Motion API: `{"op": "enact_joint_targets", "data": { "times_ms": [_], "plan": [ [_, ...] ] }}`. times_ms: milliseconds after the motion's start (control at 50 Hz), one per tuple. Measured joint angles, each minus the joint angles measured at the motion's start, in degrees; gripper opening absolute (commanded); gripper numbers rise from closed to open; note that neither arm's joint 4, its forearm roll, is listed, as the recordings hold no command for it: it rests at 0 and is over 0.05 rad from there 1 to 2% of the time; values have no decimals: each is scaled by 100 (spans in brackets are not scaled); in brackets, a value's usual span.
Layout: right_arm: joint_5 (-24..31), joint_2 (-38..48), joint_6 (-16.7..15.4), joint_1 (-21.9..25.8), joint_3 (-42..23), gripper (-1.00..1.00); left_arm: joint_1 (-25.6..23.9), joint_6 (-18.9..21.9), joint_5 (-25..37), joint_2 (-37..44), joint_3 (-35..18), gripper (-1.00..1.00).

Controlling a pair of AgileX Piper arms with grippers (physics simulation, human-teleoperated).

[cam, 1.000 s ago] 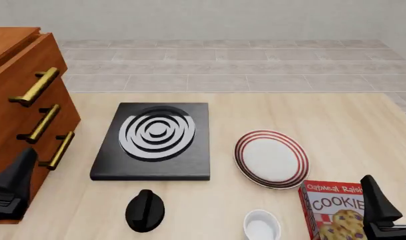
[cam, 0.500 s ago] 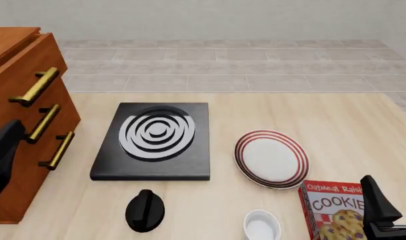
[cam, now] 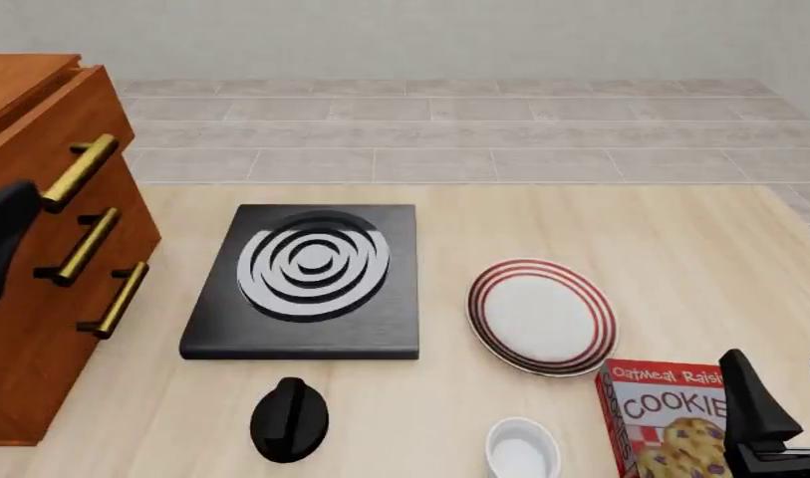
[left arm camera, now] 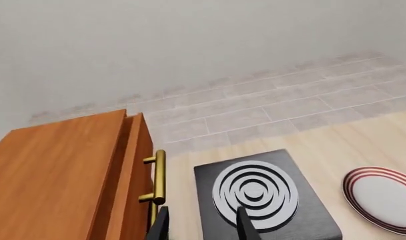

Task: Pick the akita bowl in the top layer of the wooden cabinet and place it on the plate.

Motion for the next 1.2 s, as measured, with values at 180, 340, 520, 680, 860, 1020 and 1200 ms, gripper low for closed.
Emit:
{"op": "enact_joint_targets", "data": {
  "times_ms": [180,340,520,680,860,1020,1200],
  "plan": [
    [-7,12,4,2,0,100,10,38,387,329,-466,100],
    [-7,15,0,6,1,100,68,116,720,531,-811,100],
    [-10,20,-6,15,1,100,143,141,1027,715,-1123,100],
    [-22,32,-10,14,1,100,156,100,1256,940,-1393,100],
    [-39,49,-13,7,1,100,197,128,1488,1221,-1619,100],
    [-55,68,-15,4,3,100,203,176,1721,1446,-1810,100],
    [-55,72,-19,6,4,100,138,82,2012,1694,-2118,100]
  ]
}}
